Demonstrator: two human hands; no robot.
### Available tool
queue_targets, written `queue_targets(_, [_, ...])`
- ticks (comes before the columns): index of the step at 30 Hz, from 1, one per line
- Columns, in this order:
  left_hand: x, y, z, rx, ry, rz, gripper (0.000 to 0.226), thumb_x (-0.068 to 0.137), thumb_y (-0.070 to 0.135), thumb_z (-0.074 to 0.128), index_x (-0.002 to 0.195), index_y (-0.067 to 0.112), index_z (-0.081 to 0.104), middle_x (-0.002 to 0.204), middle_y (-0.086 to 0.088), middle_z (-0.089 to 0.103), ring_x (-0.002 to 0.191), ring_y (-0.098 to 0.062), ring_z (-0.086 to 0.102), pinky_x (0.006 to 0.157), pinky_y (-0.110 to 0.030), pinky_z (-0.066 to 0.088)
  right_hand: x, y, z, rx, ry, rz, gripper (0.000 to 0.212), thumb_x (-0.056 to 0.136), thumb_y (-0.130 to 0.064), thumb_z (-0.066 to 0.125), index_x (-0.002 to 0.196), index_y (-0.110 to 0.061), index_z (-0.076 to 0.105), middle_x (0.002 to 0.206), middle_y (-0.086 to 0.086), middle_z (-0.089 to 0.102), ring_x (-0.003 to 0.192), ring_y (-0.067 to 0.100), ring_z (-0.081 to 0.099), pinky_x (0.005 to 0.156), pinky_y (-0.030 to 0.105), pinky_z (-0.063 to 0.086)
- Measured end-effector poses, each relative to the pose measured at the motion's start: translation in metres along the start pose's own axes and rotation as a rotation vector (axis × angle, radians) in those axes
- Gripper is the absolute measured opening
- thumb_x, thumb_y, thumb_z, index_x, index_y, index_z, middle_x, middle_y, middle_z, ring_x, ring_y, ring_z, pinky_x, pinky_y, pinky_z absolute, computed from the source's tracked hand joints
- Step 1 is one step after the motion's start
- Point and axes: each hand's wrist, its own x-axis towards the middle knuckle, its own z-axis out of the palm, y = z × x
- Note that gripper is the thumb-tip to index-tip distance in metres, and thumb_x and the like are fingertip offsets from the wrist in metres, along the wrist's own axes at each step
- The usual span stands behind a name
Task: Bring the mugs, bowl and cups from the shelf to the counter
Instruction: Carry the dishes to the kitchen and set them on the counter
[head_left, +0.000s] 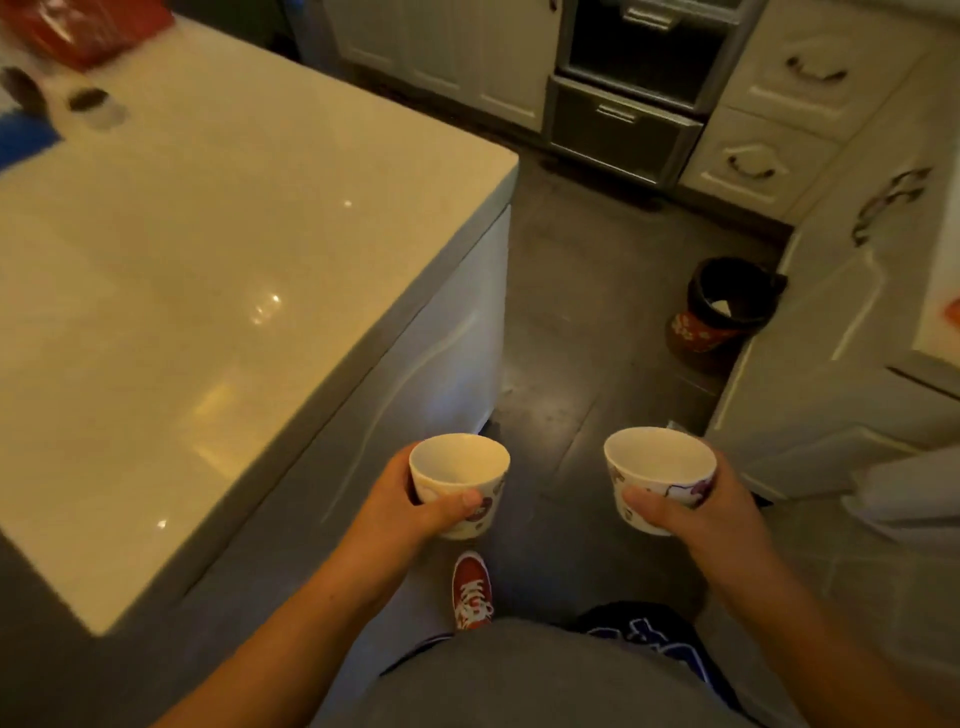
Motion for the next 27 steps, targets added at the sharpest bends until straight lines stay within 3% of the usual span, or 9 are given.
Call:
queue_targets(3, [0.051, 0.03, 0.028, 0.044, -0.095, 0.014, 0.072, 0.049, 0.044, 0.083, 0.115, 0.029, 0.059, 0.106, 0.006, 0.073, 0.093, -0.003, 0.072, 0.067, -0.016, 0.057, 0.021, -0.002, -0.027, 0.062, 0.101, 0.034, 0.084, 0.042, -0.045, 0.078, 0.119, -0.032, 0.047, 0.102, -0.021, 0.057, 0.089, 0.0, 0.057, 0.065, 0.016, 0.044])
queue_targets(9, [0.153, 0.082, 0.121, 0.119, -0.261, 0.017, 0.078, 0.049, 0.046, 0.082, 0.12, 0.024, 0.058, 0.105, 0.006, 0.076, 0.099, -0.012, 0.071, 0.075, -0.024, 0.059, 0.082, 0.02, -0.097, 0.177, 0.286, 0.087, 0.065, 0.062, -0.006, 0.085, 0.11, -0.033, 0.051, 0.102, -0.014, 0.061, 0.092, 0.006, 0.06, 0.066, 0.022, 0.049])
queue_targets(13, [0.219, 0.115, 0.19, 0.118, -0.306, 0.008, 0.074, 0.049, 0.04, 0.083, 0.117, 0.025, 0.058, 0.11, 0.0, 0.072, 0.101, -0.015, 0.071, 0.08, -0.029, 0.06, 0.139, 0.025, -0.15, 0.195, 0.324, 0.117, 0.068, 0.06, -0.004, 0.085, 0.115, -0.027, 0.053, 0.103, -0.012, 0.062, 0.094, 0.007, 0.06, 0.066, 0.023, 0.048])
queue_targets(15, [0.246, 0.131, 0.22, 0.127, -0.318, 0.01, 0.07, 0.053, 0.033, 0.087, 0.116, 0.025, 0.059, 0.107, 0.0, 0.074, 0.099, -0.012, 0.072, 0.076, -0.024, 0.059, 0.17, 0.019, -0.175, 0.195, 0.316, 0.117, 0.063, 0.06, -0.007, 0.086, 0.104, -0.038, 0.054, 0.1, -0.016, 0.062, 0.089, 0.003, 0.06, 0.064, 0.017, 0.046])
queue_targets(20, [0.288, 0.166, 0.261, 0.12, -0.289, 0.012, 0.055, 0.067, 0.022, 0.087, 0.114, 0.026, 0.058, 0.099, 0.015, 0.076, 0.092, -0.003, 0.072, 0.069, -0.015, 0.056, 0.25, -0.019, -0.219, 0.157, 0.224, 0.076, 0.064, 0.057, -0.019, 0.087, 0.103, -0.043, 0.05, 0.102, -0.018, 0.06, 0.092, 0.003, 0.058, 0.065, 0.017, 0.046])
queue_targets(22, [0.301, 0.179, 0.263, 0.116, -0.244, -0.004, 0.059, 0.065, 0.025, 0.086, 0.117, 0.025, 0.058, 0.102, 0.01, 0.076, 0.094, -0.005, 0.072, 0.07, -0.018, 0.057, 0.284, -0.038, -0.226, 0.129, 0.188, 0.034, 0.062, 0.058, -0.019, 0.088, 0.099, -0.046, 0.05, 0.101, -0.021, 0.059, 0.091, 0.001, 0.058, 0.066, 0.015, 0.045])
queue_targets(27, [0.34, 0.203, 0.253, 0.128, -0.12, -0.017, 0.066, 0.063, 0.045, 0.088, 0.119, 0.032, 0.056, 0.115, 0.004, 0.068, 0.104, -0.017, 0.068, 0.081, -0.029, 0.059, 0.366, -0.082, -0.228, 0.092, 0.087, -0.044, 0.073, 0.061, -0.023, 0.086, 0.122, -0.035, 0.047, 0.109, -0.017, 0.06, 0.098, 0.005, 0.059, 0.068, 0.017, 0.051])
